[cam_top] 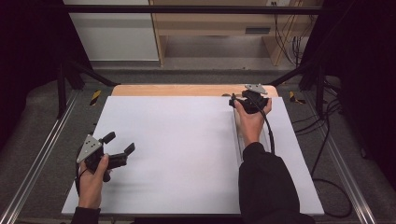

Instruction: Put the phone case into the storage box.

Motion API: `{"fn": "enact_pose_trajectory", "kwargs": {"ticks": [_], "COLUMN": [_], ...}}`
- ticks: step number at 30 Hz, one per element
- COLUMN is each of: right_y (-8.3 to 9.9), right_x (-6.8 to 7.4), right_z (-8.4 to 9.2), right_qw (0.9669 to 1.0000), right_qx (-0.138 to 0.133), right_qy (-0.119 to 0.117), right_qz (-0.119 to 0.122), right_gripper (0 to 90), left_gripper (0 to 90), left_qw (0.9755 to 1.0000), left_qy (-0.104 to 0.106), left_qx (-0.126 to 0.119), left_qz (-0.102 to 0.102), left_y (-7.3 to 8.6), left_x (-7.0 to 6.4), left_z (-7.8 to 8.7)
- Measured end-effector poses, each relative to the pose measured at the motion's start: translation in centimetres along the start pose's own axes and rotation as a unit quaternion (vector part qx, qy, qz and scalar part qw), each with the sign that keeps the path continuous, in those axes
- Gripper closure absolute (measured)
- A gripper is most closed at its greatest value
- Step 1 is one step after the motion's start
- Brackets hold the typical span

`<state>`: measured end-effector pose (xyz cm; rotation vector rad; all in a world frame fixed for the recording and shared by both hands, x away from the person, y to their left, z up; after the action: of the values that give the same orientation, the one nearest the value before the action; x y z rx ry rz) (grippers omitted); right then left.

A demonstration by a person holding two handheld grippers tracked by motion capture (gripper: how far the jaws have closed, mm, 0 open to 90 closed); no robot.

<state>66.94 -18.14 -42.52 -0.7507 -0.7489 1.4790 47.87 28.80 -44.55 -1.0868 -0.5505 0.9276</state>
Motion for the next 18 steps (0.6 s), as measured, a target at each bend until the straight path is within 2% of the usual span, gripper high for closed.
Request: {"fn": "enact_pose_trajectory", "kwargs": {"ticks": [5, 11, 18], "right_y": [-0.5, -0.7, -0.9], "right_x": [0.1, 0.0, 0.2], "right_z": [0.7, 1.2, 1.9], "right_qw": [0.9996, 0.9994, 0.9992], "right_qx": [-0.023, -0.027, -0.032], "right_qy": [0.013, 0.016, 0.02], "right_qz": [0.005, 0.01, 0.016], "right_gripper": [7.4, 6.8, 7.7], "left_gripper": [5.1, 4.6, 3.7], "left_qw": [1.0, 0.9999, 0.9998], "left_qy": [-0.003, -0.005, -0.009], "left_qx": [-0.004, -0.008, -0.016], "left_qz": [0.0, -0.001, -0.009], "left_y": [-0.2, -0.3, -0.5], "left_x": [-0.1, -0.2, -1.0], "left_z": [0.3, 0.5, 0.6]}}
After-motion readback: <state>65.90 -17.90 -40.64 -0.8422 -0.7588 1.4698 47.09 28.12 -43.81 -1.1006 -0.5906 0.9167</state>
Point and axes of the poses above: each handheld gripper's, and its own axes: z roughly backward along the jaws, y roughly out of its underside, x roughly to its left, the point moved 3 cm from there along -z, roughly forward along the jaws, and after that the axes turned 12 degrees about x, right-handed, at the moved point
